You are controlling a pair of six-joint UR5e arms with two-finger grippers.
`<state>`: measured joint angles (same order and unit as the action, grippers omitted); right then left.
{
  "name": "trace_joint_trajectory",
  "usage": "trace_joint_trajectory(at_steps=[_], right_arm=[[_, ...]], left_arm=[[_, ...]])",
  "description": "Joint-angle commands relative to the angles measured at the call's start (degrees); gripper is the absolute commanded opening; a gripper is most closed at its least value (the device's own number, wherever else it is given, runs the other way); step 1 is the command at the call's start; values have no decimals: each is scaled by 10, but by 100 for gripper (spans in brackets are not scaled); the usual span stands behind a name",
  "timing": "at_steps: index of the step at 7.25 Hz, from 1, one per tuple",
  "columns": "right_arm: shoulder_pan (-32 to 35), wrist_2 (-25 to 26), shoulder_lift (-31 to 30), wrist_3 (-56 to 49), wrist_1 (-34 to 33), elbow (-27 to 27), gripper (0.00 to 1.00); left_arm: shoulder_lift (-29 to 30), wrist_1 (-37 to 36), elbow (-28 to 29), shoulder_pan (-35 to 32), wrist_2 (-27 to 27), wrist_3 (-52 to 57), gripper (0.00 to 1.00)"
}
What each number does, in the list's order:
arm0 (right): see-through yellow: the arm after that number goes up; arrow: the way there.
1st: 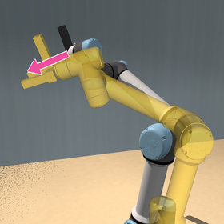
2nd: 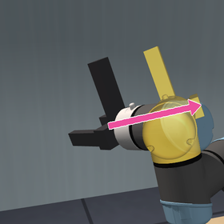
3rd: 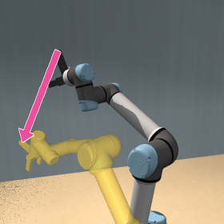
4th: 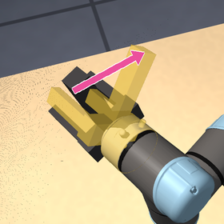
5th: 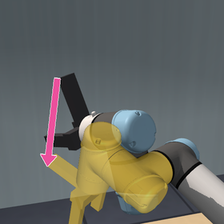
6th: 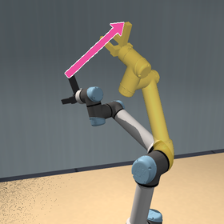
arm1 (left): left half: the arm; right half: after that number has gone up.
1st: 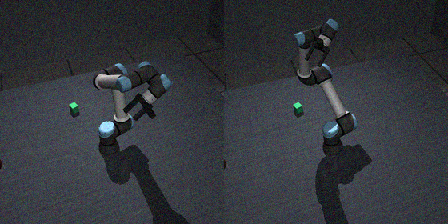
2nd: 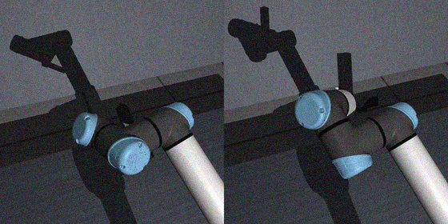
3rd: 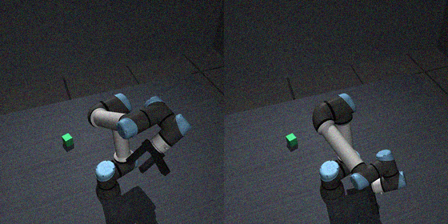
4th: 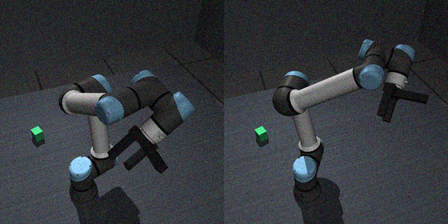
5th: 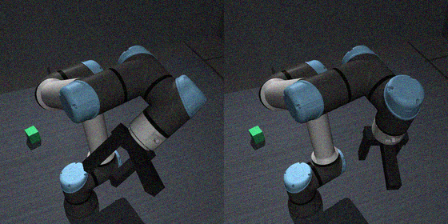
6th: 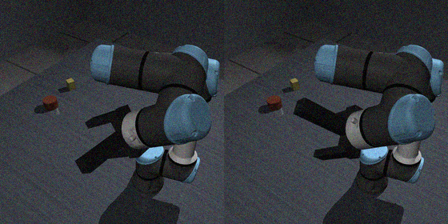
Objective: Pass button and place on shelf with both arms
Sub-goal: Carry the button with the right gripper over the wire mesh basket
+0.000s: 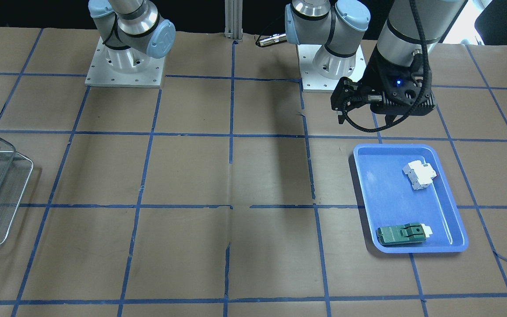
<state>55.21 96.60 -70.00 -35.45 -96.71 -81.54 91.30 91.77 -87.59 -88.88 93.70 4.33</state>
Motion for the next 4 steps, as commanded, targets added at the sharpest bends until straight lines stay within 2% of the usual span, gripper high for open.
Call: trace_joint_trajectory(at_steps=[1,2,4], right_arm=[[-13,-14,20,-7,-16,-5,81],[-12,-15,15,-7,-16,-6,88],[-3,-12,-3,-5,1,1,91]], left_arm=[[-2,28,5,19,-28,3,100],[-3,29,4,21,-39,9,100],[-3,29,5,22,-41,10,100]])
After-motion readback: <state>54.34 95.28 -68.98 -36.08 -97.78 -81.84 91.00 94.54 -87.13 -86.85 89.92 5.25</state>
